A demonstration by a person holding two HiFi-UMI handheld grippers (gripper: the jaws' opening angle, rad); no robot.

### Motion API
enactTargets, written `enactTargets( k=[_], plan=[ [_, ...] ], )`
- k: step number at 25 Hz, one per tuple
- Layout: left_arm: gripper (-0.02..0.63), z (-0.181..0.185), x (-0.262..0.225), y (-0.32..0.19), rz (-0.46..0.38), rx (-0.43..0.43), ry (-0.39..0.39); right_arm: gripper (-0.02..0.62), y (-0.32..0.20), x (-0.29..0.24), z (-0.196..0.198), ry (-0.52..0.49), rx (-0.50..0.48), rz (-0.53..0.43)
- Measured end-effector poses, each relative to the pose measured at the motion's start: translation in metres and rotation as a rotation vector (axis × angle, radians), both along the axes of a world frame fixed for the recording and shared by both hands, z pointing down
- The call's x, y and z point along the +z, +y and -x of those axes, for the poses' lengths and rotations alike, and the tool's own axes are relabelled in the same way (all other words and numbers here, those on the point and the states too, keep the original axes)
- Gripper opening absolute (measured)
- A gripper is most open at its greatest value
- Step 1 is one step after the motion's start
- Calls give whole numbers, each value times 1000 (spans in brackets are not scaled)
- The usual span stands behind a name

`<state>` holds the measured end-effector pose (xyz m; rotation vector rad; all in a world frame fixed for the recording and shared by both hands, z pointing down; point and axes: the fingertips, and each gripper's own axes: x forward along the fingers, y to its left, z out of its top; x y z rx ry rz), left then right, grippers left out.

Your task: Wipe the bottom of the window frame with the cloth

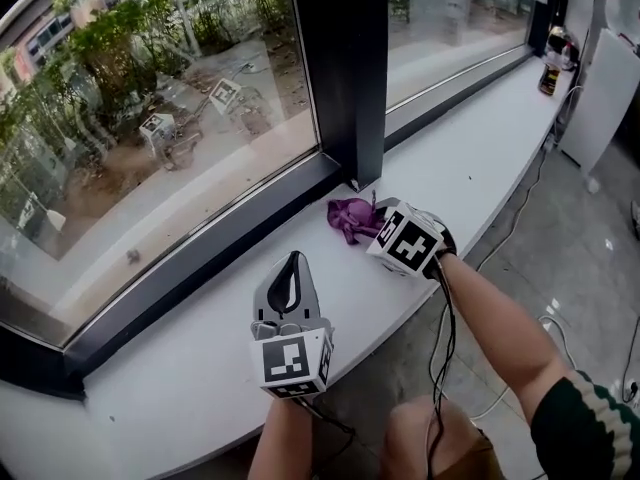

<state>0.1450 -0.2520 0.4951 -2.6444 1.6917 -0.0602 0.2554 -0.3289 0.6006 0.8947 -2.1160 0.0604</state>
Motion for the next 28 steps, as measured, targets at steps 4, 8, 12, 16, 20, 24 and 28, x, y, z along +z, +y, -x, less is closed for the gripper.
enactTargets(
  k=[4,8,12,16,20,24,28],
  plan=[
    [3,-2,3,6,-3,13,-2,144,16,0,-9,0,-12,6],
    [3,-2,5,10,3,18,-1,144,28,0,-16,5,-9,7],
    [3,-7,4,18,-8,29,-25,144,42,0,-23,-6,2,10],
    [3,-12,3,26,-24,38,-41,144,59,-1,-30,-5,1,10],
    [3,-16,0,32,-33,45,-32,144,78,-3,-39,-12,2,3],
    [3,-23,-2,42,-71,46,-77,144,99,-1,-46,-22,6,11],
    [3,-27,-1,53,-68,42,-62,144,112,-2,-50,-48,9,14]
  ],
)
